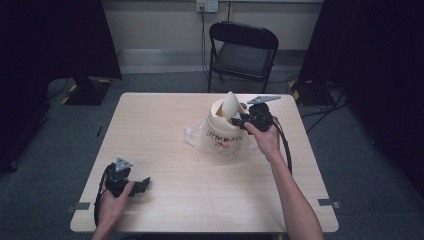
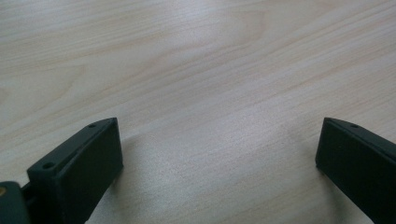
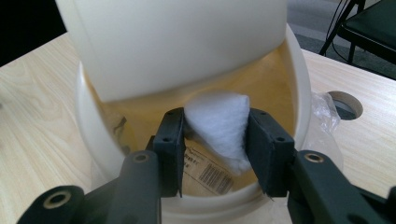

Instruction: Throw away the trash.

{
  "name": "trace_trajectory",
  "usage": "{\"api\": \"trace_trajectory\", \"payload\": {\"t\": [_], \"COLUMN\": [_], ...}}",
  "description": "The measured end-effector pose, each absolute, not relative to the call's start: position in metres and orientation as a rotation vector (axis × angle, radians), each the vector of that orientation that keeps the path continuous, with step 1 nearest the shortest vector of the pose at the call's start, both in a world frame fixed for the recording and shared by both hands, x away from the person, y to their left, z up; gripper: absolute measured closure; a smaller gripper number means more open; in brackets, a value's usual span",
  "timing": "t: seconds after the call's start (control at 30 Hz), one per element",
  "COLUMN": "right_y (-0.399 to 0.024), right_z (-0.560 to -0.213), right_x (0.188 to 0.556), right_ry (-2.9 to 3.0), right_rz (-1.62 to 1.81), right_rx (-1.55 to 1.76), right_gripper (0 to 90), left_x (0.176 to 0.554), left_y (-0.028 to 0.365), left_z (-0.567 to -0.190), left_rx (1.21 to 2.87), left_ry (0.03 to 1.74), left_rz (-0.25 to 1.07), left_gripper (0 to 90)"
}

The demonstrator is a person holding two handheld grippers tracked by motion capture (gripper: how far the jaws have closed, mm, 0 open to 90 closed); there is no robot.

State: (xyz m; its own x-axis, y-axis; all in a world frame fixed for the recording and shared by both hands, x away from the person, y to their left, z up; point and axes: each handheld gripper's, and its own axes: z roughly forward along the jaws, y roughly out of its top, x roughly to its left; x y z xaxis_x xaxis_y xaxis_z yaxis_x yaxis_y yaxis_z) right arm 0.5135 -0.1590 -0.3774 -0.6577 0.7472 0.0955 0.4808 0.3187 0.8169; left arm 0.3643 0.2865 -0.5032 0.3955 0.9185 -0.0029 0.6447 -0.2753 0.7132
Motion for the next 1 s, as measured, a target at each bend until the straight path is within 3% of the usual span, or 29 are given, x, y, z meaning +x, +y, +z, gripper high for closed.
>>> {"api": "trace_trajectory", "payload": {"t": [0.8, 1.0], "right_y": [-0.146, -0.142], "right_z": [-0.385, -0.385], "right_x": [0.532, 0.531], "right_ry": [2.336, 2.342], "right_rz": [1.192, 1.178], "right_rx": [1.137, 1.123], "right_gripper": [56.7, 50.2], "left_x": [0.364, 0.364], "left_y": [0.286, 0.287], "left_z": [-0.503, -0.503], "left_rx": [2.020, 2.020], "left_ry": [1.331, 1.331], "left_rz": [0.555, 0.555], "left_gripper": [0.1, 0.1]}}
